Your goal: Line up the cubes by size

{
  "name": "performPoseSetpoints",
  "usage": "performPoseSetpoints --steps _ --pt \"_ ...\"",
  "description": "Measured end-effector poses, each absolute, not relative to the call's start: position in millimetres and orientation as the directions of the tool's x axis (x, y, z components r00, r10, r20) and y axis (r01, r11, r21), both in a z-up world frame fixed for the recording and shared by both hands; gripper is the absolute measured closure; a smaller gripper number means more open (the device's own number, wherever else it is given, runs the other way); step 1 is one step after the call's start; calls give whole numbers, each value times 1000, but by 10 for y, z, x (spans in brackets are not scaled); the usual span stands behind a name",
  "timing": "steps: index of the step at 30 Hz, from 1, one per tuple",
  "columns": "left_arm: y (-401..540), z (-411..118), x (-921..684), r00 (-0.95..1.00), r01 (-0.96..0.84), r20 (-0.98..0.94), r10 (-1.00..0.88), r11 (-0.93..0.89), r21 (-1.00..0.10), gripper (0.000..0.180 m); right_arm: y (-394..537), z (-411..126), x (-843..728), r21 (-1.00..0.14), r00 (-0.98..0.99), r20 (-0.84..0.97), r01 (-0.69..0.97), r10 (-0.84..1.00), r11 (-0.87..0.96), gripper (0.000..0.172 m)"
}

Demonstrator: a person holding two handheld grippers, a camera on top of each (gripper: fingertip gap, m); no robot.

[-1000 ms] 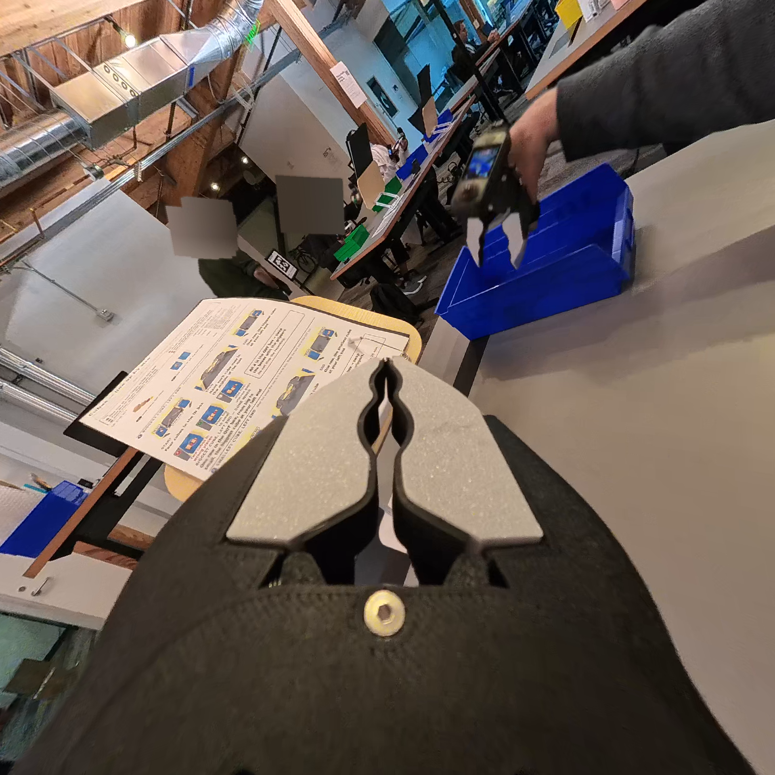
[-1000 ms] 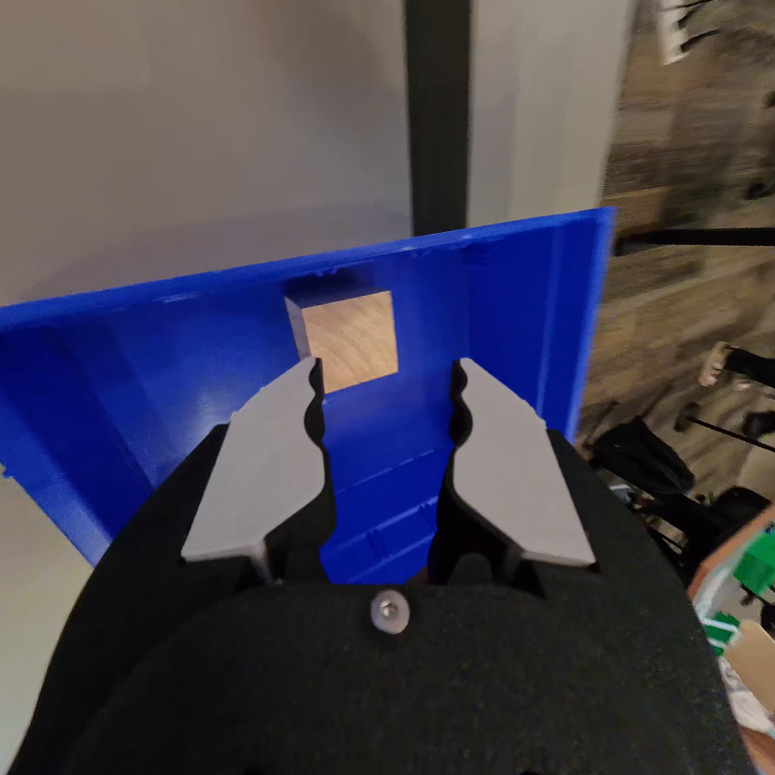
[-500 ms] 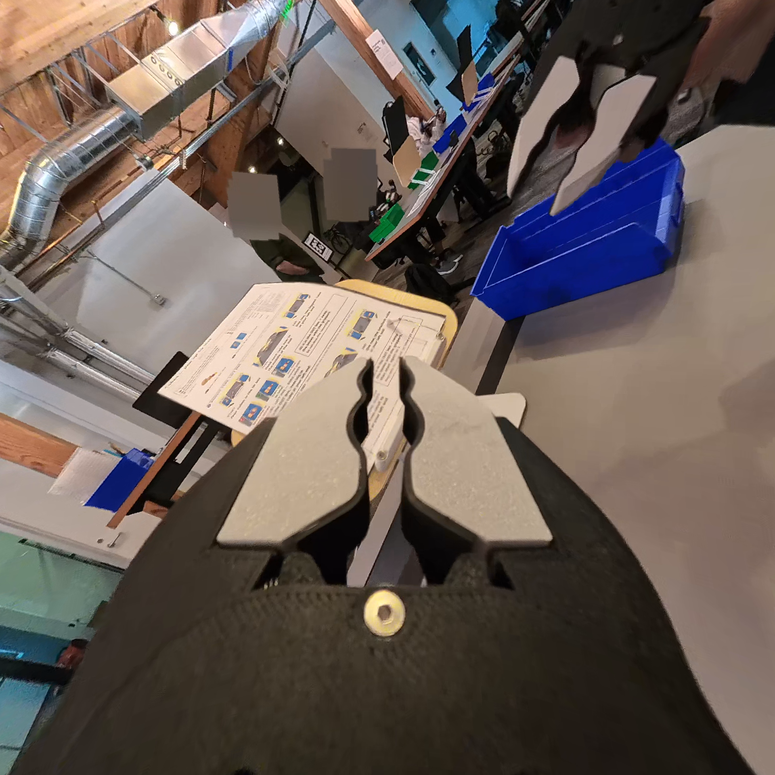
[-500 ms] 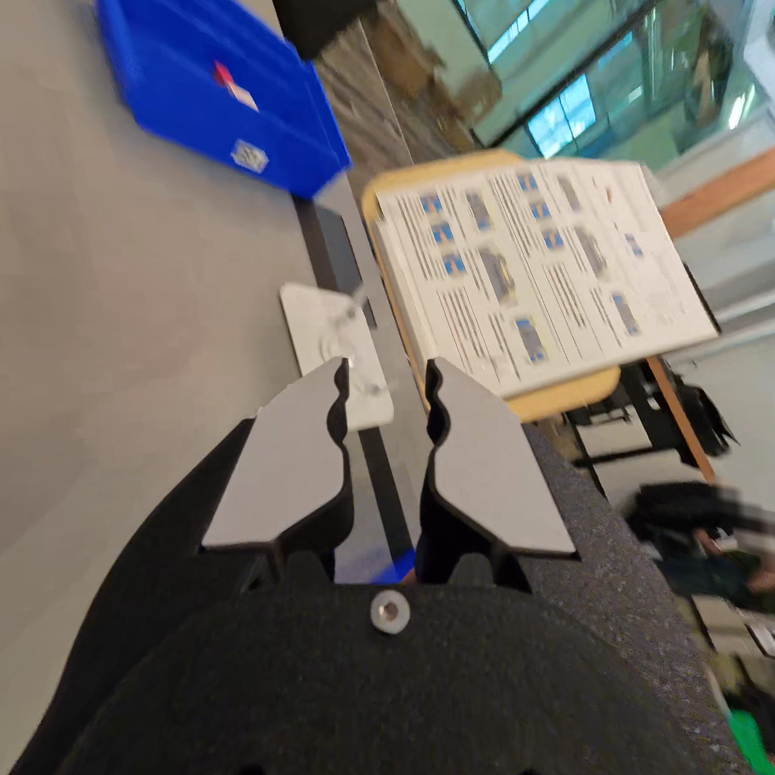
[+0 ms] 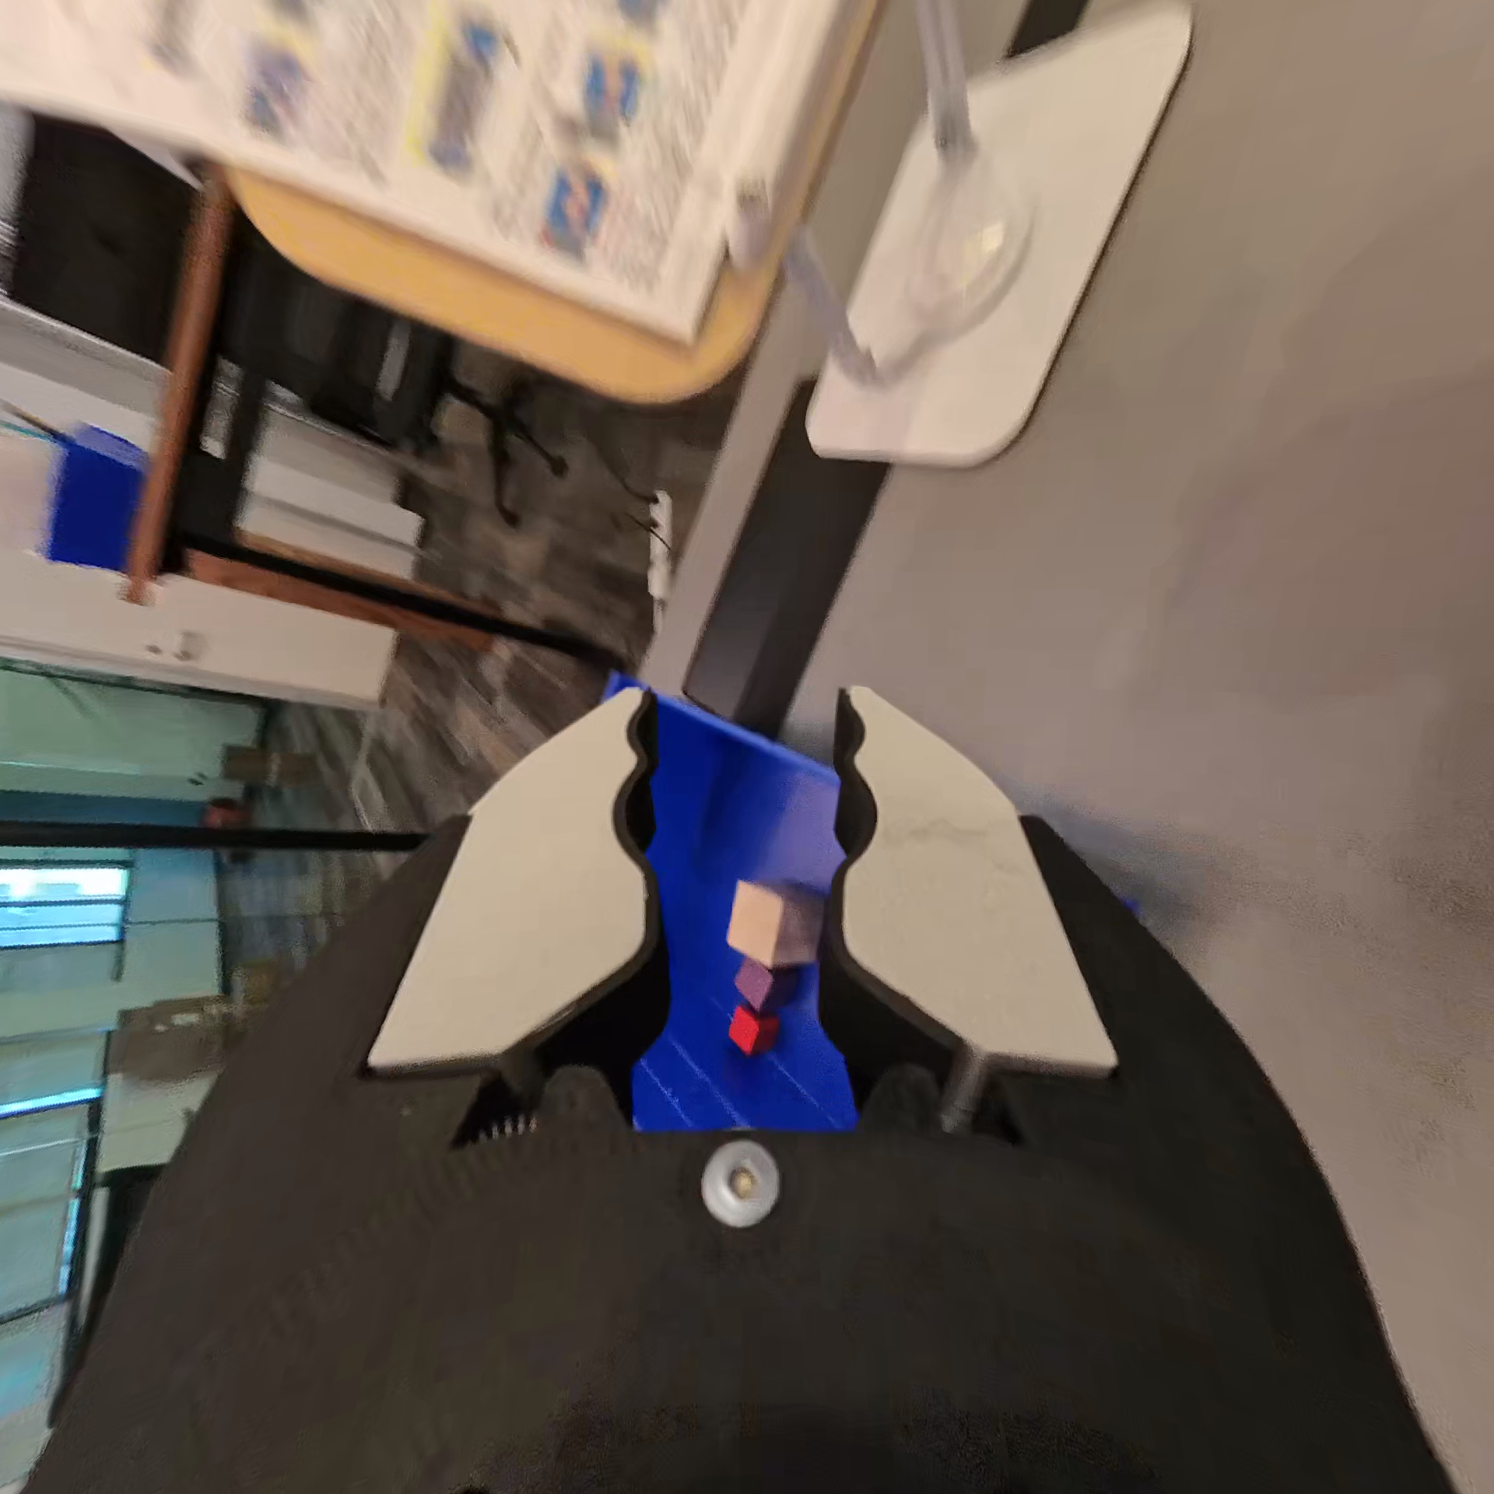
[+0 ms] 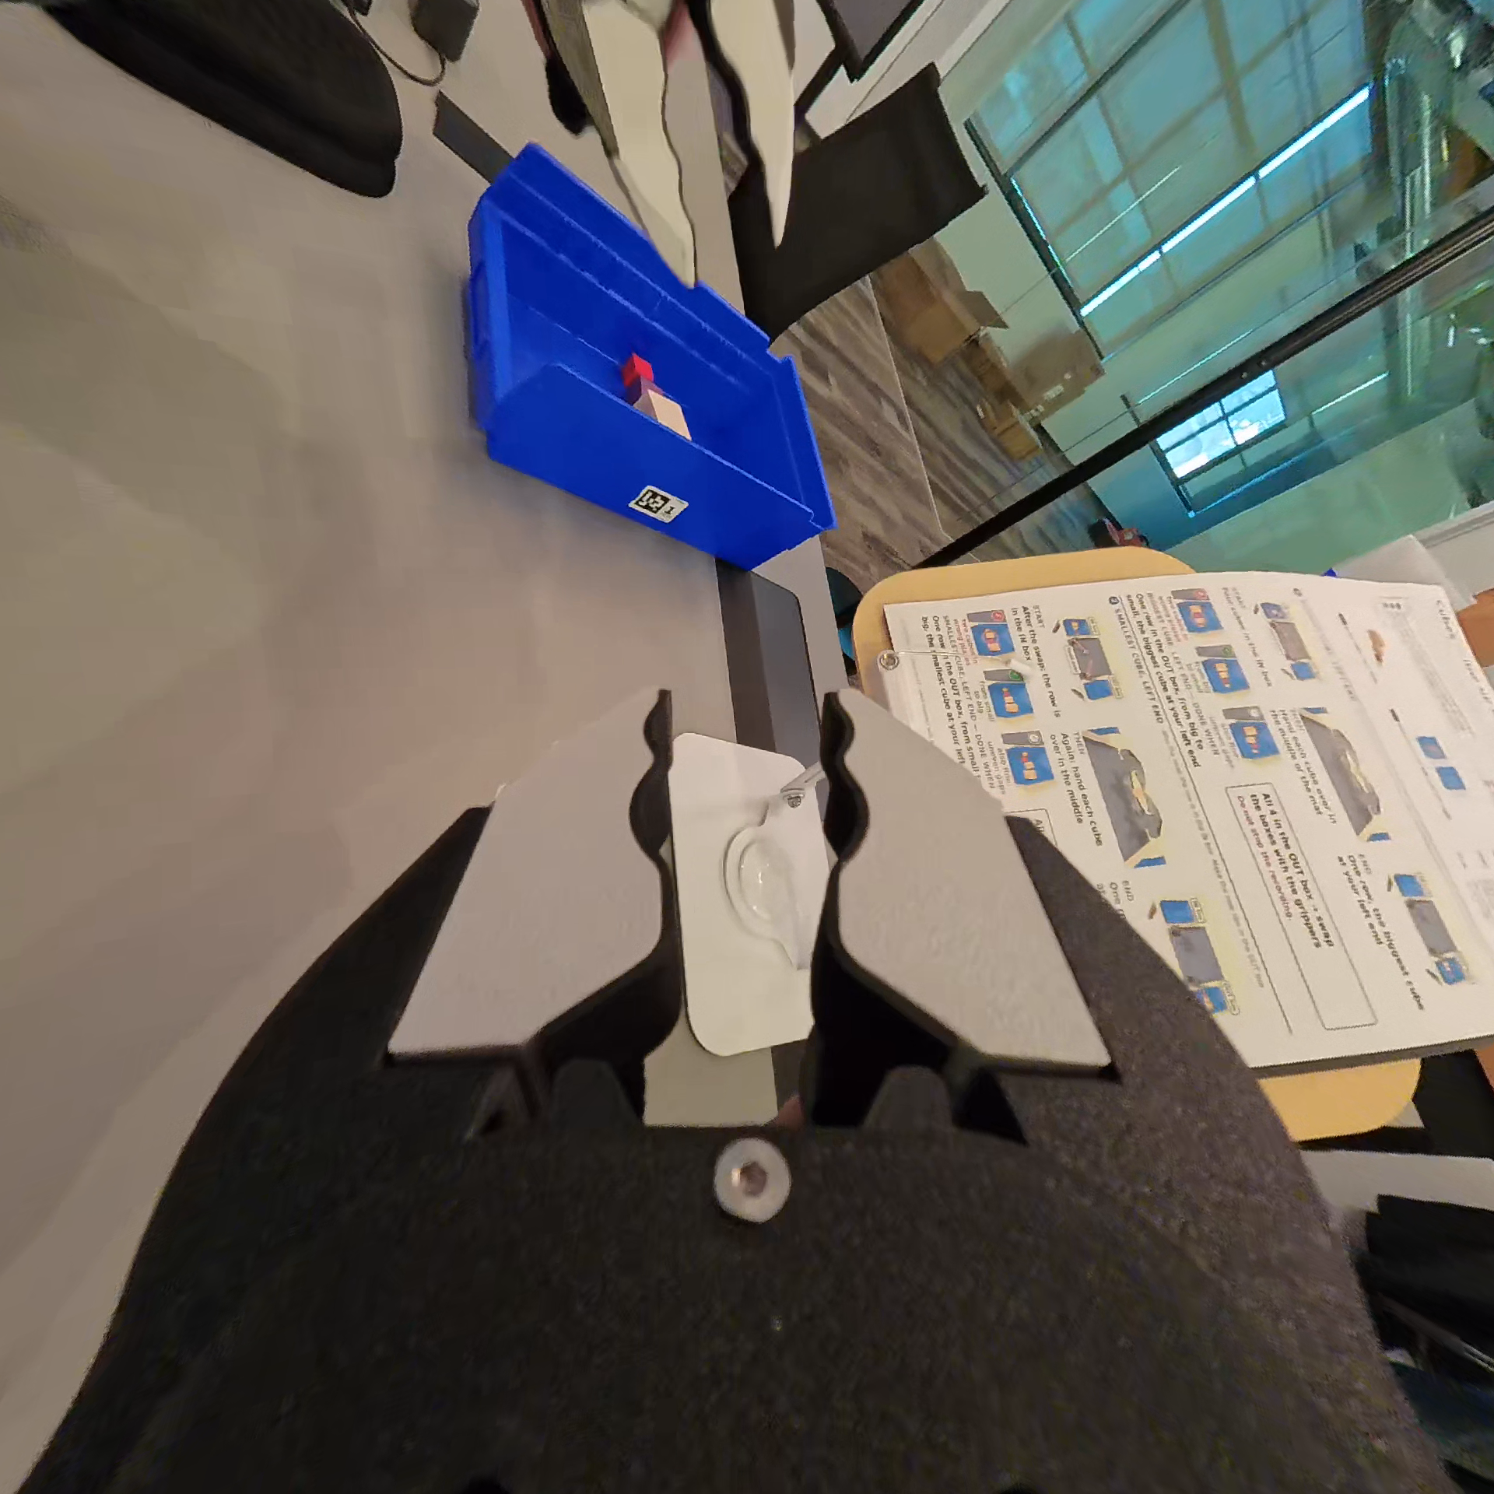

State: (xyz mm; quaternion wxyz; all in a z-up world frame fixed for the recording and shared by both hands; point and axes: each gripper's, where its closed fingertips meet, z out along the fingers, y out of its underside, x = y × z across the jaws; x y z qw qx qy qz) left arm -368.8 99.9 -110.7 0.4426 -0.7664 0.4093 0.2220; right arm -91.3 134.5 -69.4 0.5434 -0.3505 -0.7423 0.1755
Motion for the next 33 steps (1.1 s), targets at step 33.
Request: performPoseSetpoints --steps 33 --pt "1490 -2831 -5333 525 -806 -466 -712 -592 -2 107 1322 -978 -1042 -621 -259 652 358 713 697 137"
